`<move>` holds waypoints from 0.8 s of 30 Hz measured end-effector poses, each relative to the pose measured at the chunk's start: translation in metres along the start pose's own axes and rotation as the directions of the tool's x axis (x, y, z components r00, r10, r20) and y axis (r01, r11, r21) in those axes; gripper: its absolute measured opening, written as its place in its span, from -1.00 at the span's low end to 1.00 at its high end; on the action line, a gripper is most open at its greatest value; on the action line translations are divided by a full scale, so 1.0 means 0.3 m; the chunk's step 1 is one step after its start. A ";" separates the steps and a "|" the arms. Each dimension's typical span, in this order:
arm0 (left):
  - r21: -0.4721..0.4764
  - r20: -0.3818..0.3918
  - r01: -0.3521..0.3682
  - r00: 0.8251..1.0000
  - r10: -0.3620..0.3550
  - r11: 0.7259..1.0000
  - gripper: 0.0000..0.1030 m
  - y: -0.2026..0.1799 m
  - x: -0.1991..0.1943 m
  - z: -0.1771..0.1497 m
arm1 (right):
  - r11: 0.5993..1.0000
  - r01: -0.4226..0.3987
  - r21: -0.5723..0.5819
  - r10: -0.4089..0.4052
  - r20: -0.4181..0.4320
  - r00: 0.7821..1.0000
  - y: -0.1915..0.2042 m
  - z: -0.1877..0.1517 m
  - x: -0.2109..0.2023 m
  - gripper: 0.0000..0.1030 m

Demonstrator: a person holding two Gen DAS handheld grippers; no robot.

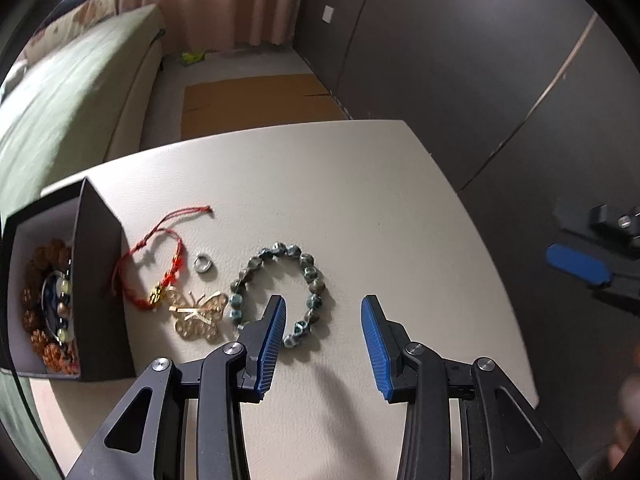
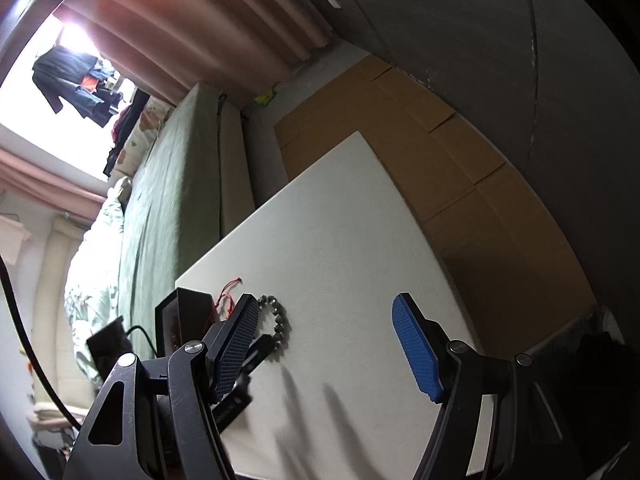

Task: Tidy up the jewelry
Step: 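Move the open left gripper to the grey stone bead bracelet, then grasp the grey stone bead bracelet with the left gripper and lift it over the box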

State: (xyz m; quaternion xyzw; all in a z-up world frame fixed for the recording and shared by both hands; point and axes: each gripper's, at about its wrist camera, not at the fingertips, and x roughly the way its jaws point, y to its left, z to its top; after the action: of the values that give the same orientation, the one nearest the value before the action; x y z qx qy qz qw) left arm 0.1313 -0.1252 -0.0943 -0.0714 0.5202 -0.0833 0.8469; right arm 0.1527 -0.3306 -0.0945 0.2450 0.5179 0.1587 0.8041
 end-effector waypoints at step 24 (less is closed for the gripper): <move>0.104 0.010 -0.128 0.992 0.127 0.986 -0.70 -0.063 0.105 -0.024 | 0.999 0.043 -0.033 -0.044 -0.041 0.998 -0.016 -0.001 0.014 0.36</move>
State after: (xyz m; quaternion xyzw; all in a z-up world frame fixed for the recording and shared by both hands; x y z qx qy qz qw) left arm 0.1377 -0.1506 -0.1211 0.0062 0.5171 -0.0559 0.8541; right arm 0.1542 -0.3324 -0.1005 0.2173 0.5370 0.1547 0.8003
